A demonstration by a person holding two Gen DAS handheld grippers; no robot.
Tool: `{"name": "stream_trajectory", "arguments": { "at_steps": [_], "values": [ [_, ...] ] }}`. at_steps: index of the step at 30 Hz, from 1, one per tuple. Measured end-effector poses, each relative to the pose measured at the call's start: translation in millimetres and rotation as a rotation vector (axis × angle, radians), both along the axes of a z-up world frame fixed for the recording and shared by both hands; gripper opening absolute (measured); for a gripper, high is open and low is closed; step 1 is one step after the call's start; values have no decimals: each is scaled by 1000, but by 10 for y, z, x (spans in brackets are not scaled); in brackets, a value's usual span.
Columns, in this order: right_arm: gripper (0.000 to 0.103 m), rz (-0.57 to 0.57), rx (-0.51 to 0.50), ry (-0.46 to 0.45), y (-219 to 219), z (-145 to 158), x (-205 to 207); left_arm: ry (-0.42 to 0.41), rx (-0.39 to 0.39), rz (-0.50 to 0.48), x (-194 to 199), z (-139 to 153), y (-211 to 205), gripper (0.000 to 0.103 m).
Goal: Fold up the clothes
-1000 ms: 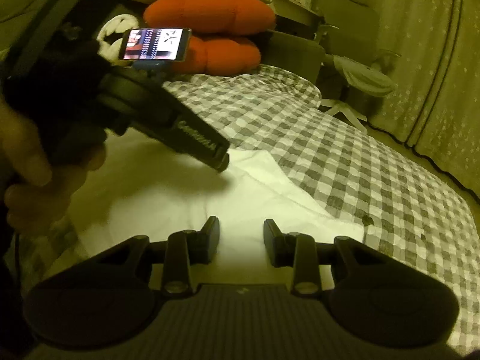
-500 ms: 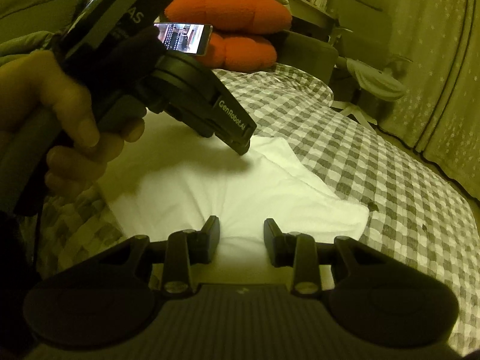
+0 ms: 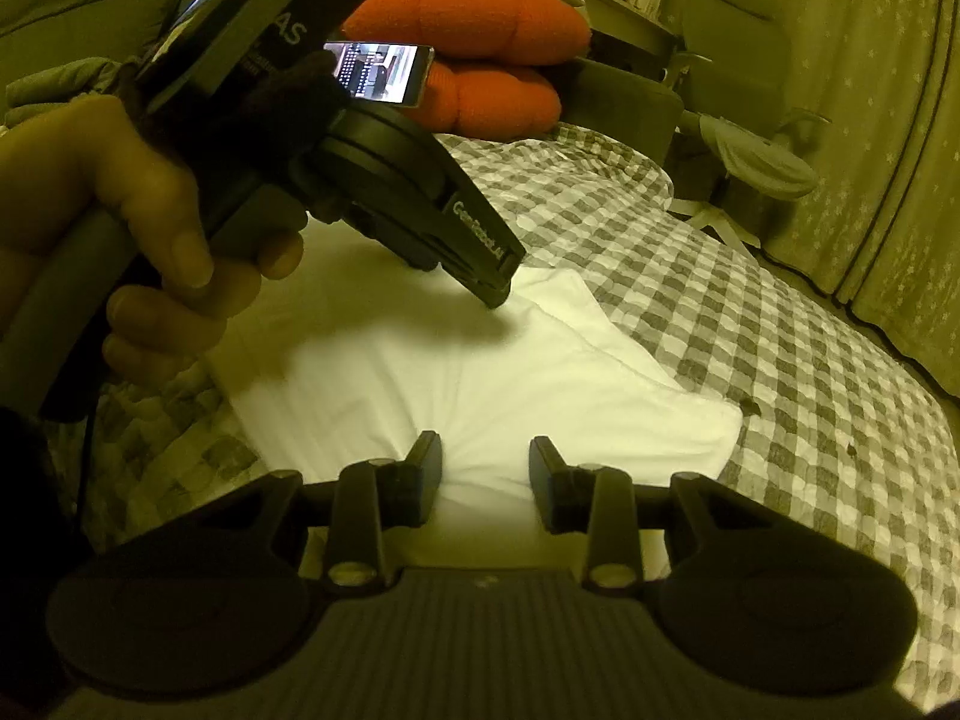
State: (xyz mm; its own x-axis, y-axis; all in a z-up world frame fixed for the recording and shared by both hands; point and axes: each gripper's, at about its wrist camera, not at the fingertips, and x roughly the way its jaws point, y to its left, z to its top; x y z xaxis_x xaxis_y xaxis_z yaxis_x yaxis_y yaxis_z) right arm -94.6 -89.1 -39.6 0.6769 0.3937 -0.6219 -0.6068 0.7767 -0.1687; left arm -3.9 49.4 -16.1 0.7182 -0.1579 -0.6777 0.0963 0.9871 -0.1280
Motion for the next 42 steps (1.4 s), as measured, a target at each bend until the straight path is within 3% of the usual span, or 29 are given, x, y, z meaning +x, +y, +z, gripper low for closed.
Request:
{"name": "stream_trajectory", "arguments": {
  "at_steps": [18, 22, 27, 31, 42],
  "values": [
    [36, 30, 40, 56, -163, 25, -204, 1, 37, -9, -118, 16, -111, 46],
    [37, 40, 118, 101, -278, 134, -161, 0, 27, -13, -199, 52, -142, 46],
    [37, -19, 208, 67, -432, 301, -29, 5, -4, -15, -241, 85, -143, 46],
    [37, -108, 193, 62, -443, 255, 155, 15, -7, -12, -237, 70, -134, 46],
    [39, -181, 122, 67, -411, 31, 614, 31, -33, -16, -252, 60, -125, 46]
  ]
}}
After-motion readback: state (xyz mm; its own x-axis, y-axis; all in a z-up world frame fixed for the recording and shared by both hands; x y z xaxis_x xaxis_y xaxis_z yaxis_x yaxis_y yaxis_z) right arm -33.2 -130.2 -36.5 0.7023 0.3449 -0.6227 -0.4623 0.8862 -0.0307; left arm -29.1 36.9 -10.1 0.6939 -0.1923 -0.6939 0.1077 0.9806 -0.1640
